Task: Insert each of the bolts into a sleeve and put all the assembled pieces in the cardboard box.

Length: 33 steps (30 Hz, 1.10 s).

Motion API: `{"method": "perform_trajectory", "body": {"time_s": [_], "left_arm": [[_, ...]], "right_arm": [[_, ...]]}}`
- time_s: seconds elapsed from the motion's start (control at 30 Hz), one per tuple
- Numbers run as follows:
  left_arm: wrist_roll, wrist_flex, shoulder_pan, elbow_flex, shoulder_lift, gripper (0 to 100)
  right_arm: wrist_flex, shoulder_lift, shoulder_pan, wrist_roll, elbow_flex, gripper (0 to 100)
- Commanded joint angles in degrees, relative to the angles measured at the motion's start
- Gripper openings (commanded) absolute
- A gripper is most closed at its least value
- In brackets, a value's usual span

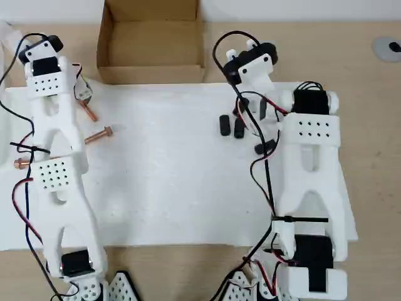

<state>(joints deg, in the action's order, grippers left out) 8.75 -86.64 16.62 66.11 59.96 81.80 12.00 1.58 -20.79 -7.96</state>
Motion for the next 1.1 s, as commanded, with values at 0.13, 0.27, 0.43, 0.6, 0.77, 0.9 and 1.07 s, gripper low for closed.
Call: {"method": "perform_trajectory", "body": {"time_s": [0.13, 0.27, 0.43, 0.6, 0.77, 0.9, 1.07], "left_arm": [[0.7, 1.7, -0.2, 2.5, 1.1, 11], [2.1, 1.7, -0.2, 2.7, 3.3, 11], [4.0, 1.8, -0.3, 2.8, 4.4, 11], [4.5, 1.8, -0.3, 2.5, 4.4, 0], [5.6, 0.9, -0.3, 3.0, 4.1, 0], [2.9, -5.7, -0.3, 9.8, 2.8, 0], [-5.7, -14.0, -1.6, 21.8, 1.1, 0]], "right_arm": [[-1.1, 0.1, 0.7, 0.5, -1.0, 21.7], [-1.6, 0.1, 0.7, 0.5, -1.0, 21.7], [-1.6, 0.0, 0.8, 0.5, -1.0, 21.7], [-1.3, 0.0, 1.5, 0.5, -1.2, 21.7], [-1.7, 0.0, 5.4, 1.2, -2.7, 21.7], [-4.2, 0.0, 9.8, 11.0, -3.6, 21.7], [-11.6, -0.2, 12.1, 27.6, -3.8, 21.7]]}}
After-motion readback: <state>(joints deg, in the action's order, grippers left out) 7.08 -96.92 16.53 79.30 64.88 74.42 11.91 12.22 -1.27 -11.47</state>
